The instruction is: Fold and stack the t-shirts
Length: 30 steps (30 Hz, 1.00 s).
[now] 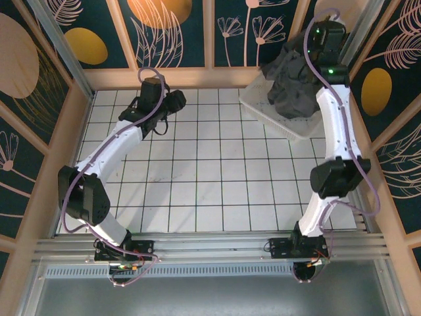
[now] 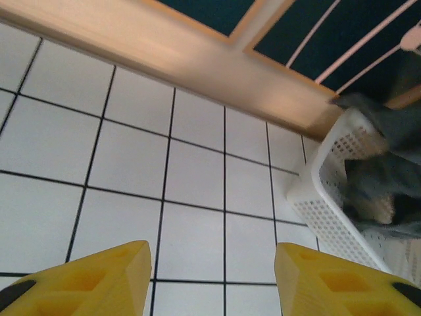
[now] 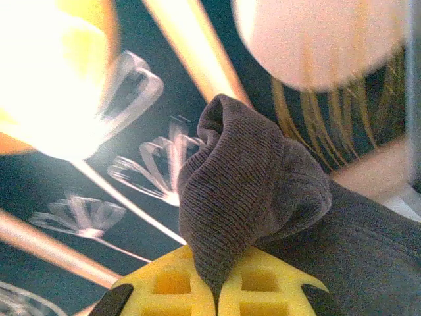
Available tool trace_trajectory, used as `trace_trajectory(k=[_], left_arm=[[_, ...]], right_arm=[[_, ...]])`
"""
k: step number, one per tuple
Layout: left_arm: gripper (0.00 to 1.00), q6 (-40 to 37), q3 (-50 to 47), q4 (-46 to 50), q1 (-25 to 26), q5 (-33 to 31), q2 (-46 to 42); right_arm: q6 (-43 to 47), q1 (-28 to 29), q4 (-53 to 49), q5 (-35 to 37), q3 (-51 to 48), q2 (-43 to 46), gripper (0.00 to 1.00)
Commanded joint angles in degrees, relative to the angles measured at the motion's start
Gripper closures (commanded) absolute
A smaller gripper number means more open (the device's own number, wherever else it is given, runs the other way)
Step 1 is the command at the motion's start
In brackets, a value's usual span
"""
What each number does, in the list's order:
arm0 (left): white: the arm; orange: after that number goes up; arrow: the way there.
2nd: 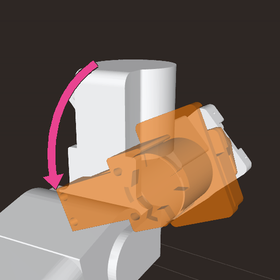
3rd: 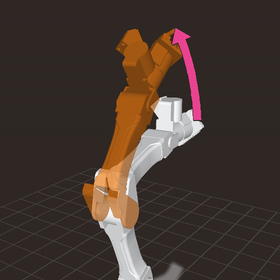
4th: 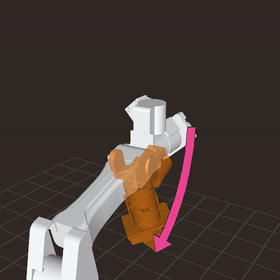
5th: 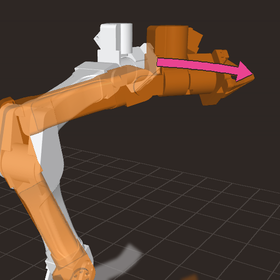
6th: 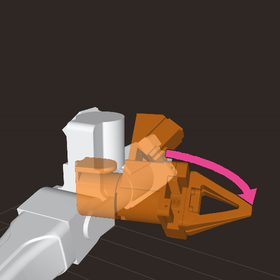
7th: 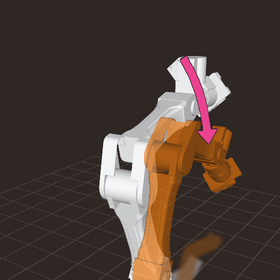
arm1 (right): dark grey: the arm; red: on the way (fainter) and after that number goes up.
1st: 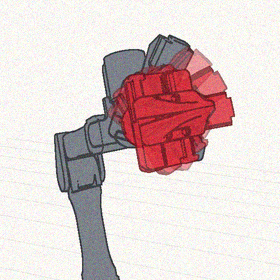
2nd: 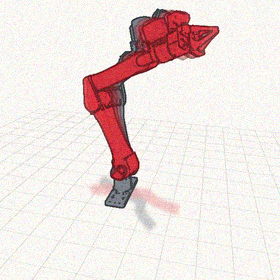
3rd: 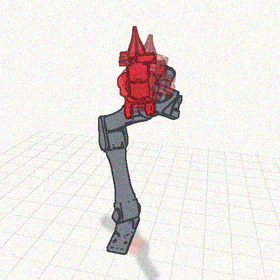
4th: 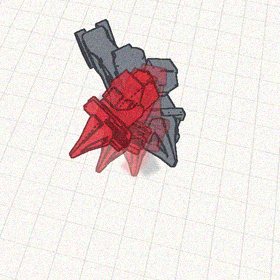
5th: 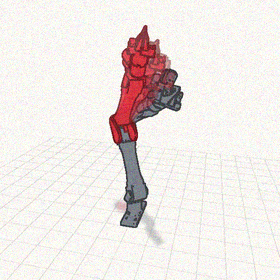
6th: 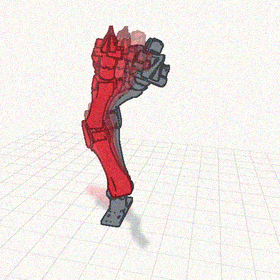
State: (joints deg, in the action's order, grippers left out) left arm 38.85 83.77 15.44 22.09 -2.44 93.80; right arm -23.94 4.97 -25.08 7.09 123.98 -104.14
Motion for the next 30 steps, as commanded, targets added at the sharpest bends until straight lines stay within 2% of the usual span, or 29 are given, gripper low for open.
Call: trace_trajectory(k=[1,5,9,12,15,16,17,19,20,22,25,27,30], left_arm=[[0.47,0.4,2.9,3.9,0.3,-6.2,-0.6],[0.45,0.4,3.2,5.3,0.3,-10.9,-2.0],[0.40,0.9,2.4,6.8,0.3,-16.8,-5.0],[0.36,1.4,1.6,8.0,0.3,-21.4,-7.8],[0.33,2.4,0.6,9.9,0.3,-25.5,-10.7],[0.32,3.0,0.2,11.0,0.3,-27.2,-11.6],[0.32,3.6,-0.3,12.4,0.3,-28.7,-12.9],[0.31,4.2,-2.1,14.1,0.4,-30.5,-15.3],[0.31,4.3,-3.4,14.7,0.3,-31.0,-16.7],[0.30,4.7,-6.1,15.9,0.3,-30.9,-19.1],[0.31,5.2,-9.9,17.5,0.3,-27.3,-21.6],[0.31,5.4,-12.4,18.2,0.3,-22.9,-22.2],[0.32,7.5,-16.2,21.2,0.3,-16.9,-21.8]], right_arm=[[4.0,4.7,9.0,-3.0,1.4,4.2,1.00],[5.5,11.2,8.5,-3.4,6.2,5.9,1.00],[7.2,19.8,8.3,-1.6,4.9,7.3,1.00],[8.0,27.5,7.9,-0.5,-0.5,7.4,1.00],[7.0,33.7,8.7,-5.6,-9.5,5.9,1.00],[6.6,35.3,8.0,-9.3,-11.7,4.1,1.00],[6.1,36.6,6.6,-13.4,-12.5,1.7,0.93],[7.1,38.4,2.6,-25.0,-11.3,-4.2,0.62],[7.8,39.4,-0.9,-27.5,-8.6,-7.2,0.55],[10.2,42.0,-3.0,-29.6,-7.2,-9.2,0.47],[8.5,41.6,1.5,-26.7,-14.2,-6.3,0.35],[4.8,38.5,4.8,-25.7,-19.6,-4.0,0.34],[-1.0,32.8,5.8,-20.5,-25.9,-2.6,0.36]])
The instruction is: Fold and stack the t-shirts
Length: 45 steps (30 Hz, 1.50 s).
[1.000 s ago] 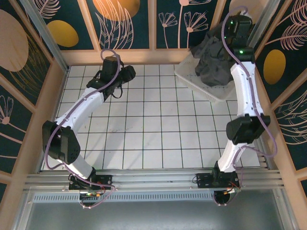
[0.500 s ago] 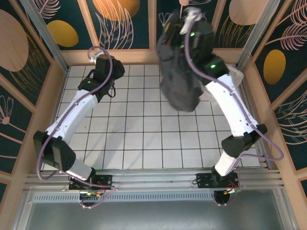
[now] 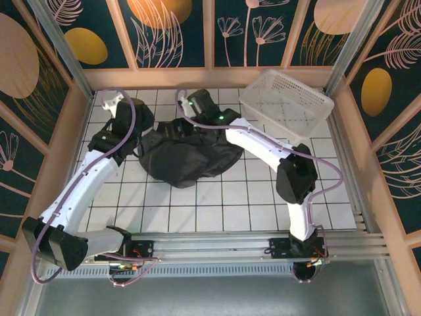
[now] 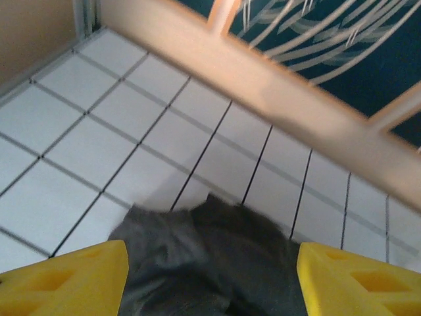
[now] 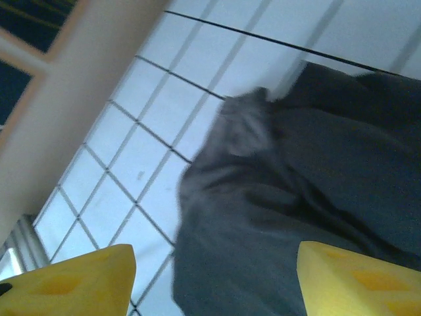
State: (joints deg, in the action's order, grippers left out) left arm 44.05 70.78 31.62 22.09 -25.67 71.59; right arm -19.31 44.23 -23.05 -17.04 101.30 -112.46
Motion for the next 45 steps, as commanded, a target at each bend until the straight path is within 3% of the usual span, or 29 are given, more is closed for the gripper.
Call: trace_trajectory(k=[1,7,9,17,20,25,30,38,45], left_arm=[[0.32,3.0,-5.2,5.1,0.3,9.0,0.5],[0.33,8.8,-16.4,-0.8,0.3,27.2,3.6],[0.33,10.1,-17.7,-2.2,0.4,30.0,5.9],[0.27,11.6,-10.8,0.9,0.4,22.9,10.7],[0.24,11.3,-6.8,3.7,0.0,18.9,12.6],[0.24,10.7,-2.8,3.7,-3.8,19.0,15.2],[0.26,8.3,1.2,4.2,-6.6,21.8,21.0],[0.34,5.0,3.3,4.2,-5.5,29.3,29.3],[0.60,4.6,-0.6,5.2,-1.1,32.4,29.6]], right_arm=[[-7.8,-8.4,3.3,5.9,-4.7,5.5,0.37],[-17.5,-18.6,2.7,12.2,-6.7,-0.7,0.47],[-19.2,-21.0,2.9,12.6,-4.5,-3.7,0.50],[-22.4,-28.2,-2.3,15.2,6.2,-13.2,0.56],[-22.8,-30.4,-3.4,16.7,6.5,-13.4,0.57],[-22.3,-33.1,-2.6,16.9,3.7,-10.3,0.57],[-18.5,-31.8,-1.5,11.4,3.1,-7.3,0.56],[-15.6,-25.1,-4.0,9.4,-3.2,-0.5,0.51],[-15.3,-20.7,-2.0,8.3,-14.2,4.7,0.50]])
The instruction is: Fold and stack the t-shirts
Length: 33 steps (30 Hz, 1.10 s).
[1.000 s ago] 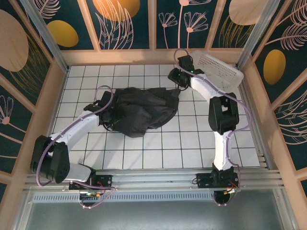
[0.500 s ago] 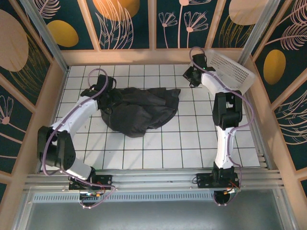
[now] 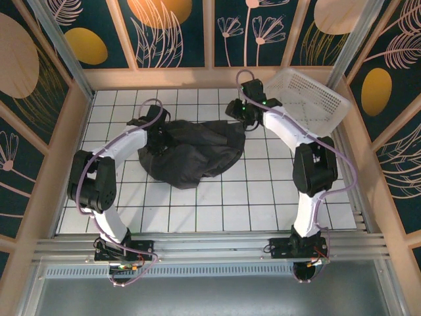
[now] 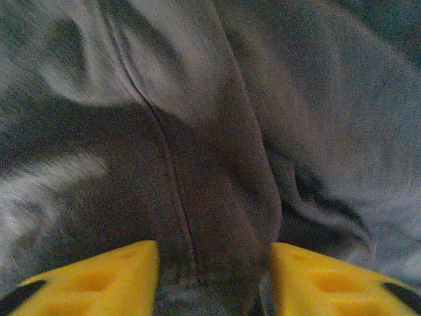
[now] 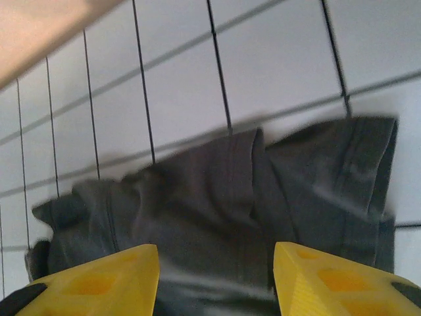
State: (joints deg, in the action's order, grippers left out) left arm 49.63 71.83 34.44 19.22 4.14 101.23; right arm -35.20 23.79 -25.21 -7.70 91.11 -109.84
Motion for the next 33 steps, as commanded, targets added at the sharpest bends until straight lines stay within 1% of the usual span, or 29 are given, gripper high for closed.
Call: trace_trajectory(k=[1,2,5,8,9,10,11,13,14,18,20,22,24,26,30,33], left_arm=[[0.64,-0.7,-2.3,2.4,2.5,2.8,-0.7],[0.67,-0.4,-3.0,2.3,3.4,3.2,-1.5],[0.69,0.1,-4.8,3.4,5.5,5.4,-2.6],[0.79,-0.3,-7.3,4.4,6.7,6.9,-2.7],[0.80,-0.4,-8.1,4.4,6.7,7.0,-4.6],[0.79,-0.6,-8.2,4.4,6.7,6.6,-5.5],[0.75,-0.8,-7.5,4.7,6.7,5.7,-6.9],[0.60,-1.0,-4.7,5.7,6.7,2.5,-10.0],[0.56,-0.8,-2.6,7.0,6.7,0.1,-11.6],[0.50,2.5,3.0,13.5,6.3,-9.7,-15.3],[0.50,4.3,2.9,14.6,5.2,-10.7,-15.9],[0.49,6.1,1.2,13.7,3.5,-9.5,-16.1],[0.49,8.3,-1.0,11.2,1.5,-6.6,-16.2],[0.49,10.3,-2.3,8.1,0.5,-3.7,-15.9],[0.53,12.6,-4.1,4.8,1.2,4.0,-12.5],[0.55,12.7,-6.0,3.7,2.5,5.2,-11.4]], right_arm=[[0.3,-0.1,0.5,-1.1,-5.0,2.4,0.50],[0.1,0.0,0.8,-1.0,-5.9,2.8,0.50],[-0.2,0.2,1.0,-0.7,-7.5,3.3,0.50],[-0.3,0.2,1.0,-0.5,-8.1,3.2,0.51],[-0.4,0.2,1.1,-0.7,-8.3,3.2,0.51],[-0.4,0.2,1.3,-0.9,-8.3,3.2,0.51],[-0.5,0.2,1.4,-1.0,-8.5,3.3,0.51],[-0.4,0.3,1.3,-1.1,-8.5,3.4,0.51],[-0.3,0.2,1.5,-1.1,-8.7,3.6,0.51],[0.1,0.2,2.8,-1.8,-10.5,5.0,0.51],[0.7,0.3,3.5,-2.8,-11.3,5.7,0.51],[1.7,0.5,4.8,-4.7,-12.3,7.0,0.51],[3.1,0.7,7.9,-8.5,-14.6,9.0,0.51],[4.0,0.9,9.8,-10.4,-17.1,11.1,0.50],[4.6,0.8,9.4,-10.5,-20.1,12.9,0.50],[4.4,0.7,9.4,-10.1,-21.0,13.2,0.50]])
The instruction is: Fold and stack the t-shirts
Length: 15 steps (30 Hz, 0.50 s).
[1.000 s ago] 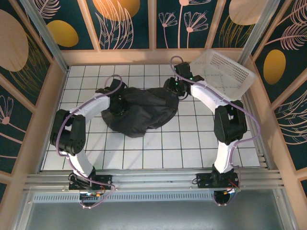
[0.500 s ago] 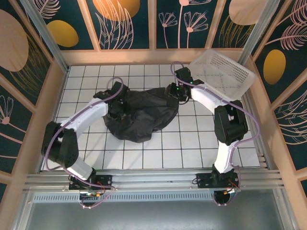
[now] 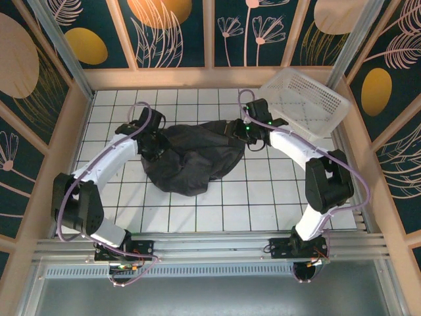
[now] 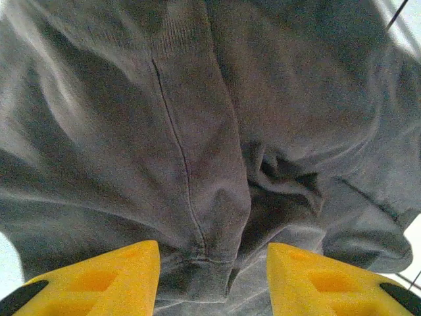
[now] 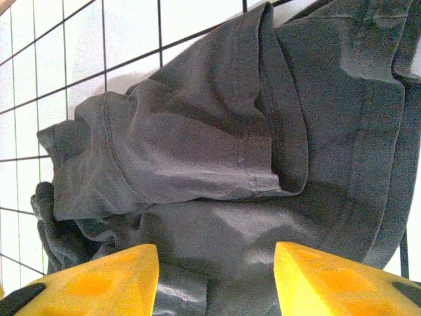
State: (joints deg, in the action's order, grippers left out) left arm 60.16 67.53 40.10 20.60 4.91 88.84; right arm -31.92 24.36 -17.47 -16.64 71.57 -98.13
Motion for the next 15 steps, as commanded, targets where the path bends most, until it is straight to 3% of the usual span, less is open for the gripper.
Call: trace_trajectory(k=[1,15], left_arm=[[0.55,2.4,-2.1,-2.4,1.4,5.0,1.4],[0.65,1.9,-3.4,-3.8,1.9,2.8,6.0]], right_arm=[[1.0,0.2,1.7,-1.0,-1.6,1.5,0.50],[-0.2,0.1,2.9,-0.8,-4.3,3.2,0.50]])
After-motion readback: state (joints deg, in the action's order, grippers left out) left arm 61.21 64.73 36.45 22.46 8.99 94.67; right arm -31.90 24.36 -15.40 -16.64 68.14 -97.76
